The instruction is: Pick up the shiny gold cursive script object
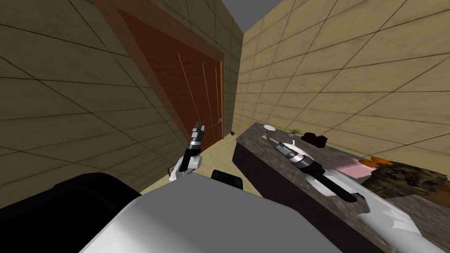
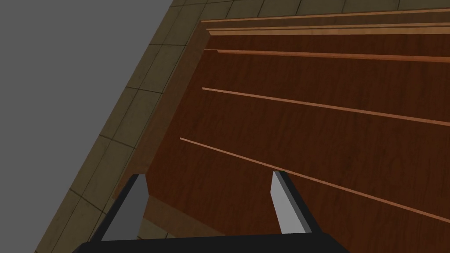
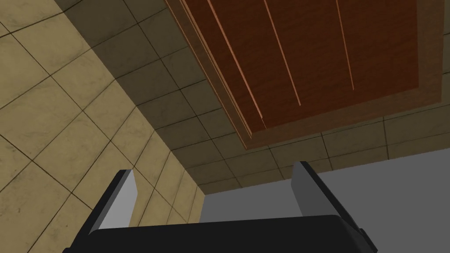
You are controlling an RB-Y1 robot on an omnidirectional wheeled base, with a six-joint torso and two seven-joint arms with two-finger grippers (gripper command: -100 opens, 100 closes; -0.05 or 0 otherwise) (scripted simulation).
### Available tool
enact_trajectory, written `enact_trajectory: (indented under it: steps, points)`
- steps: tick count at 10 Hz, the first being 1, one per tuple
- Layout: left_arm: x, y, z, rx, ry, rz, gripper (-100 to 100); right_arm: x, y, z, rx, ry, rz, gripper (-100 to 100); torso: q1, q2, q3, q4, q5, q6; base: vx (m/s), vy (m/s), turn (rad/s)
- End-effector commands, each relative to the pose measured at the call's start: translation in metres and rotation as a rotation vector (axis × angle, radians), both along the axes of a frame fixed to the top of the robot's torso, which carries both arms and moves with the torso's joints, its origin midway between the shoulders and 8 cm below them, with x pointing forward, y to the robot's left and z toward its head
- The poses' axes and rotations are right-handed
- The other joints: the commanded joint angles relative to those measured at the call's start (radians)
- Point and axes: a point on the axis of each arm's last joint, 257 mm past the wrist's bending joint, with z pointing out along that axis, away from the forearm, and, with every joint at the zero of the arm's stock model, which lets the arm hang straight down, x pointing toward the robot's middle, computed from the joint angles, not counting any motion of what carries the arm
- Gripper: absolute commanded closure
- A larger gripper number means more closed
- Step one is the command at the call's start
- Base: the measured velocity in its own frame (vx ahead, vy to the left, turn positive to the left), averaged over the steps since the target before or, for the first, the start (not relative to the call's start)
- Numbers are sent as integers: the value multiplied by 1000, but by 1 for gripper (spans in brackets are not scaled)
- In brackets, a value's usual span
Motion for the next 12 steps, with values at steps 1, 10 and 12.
enact_trajectory:
  steps: [1,10,12]
  points:
    - [0,0,0,0,0,0,0,0,-11,-9,-71,21,-4,-100,0,0,0,0,0,0,56,7,98]
    - [0,0,0,0,0,0,0,-37,-117,-114,-566,242,-11,-100,1,0,0,0,0,1,68,19,180]
    - [0,0,0,0,0,0,0,-52,-143,-131,-666,293,-3,-100,1,0,0,0,0,1,74,18,171]
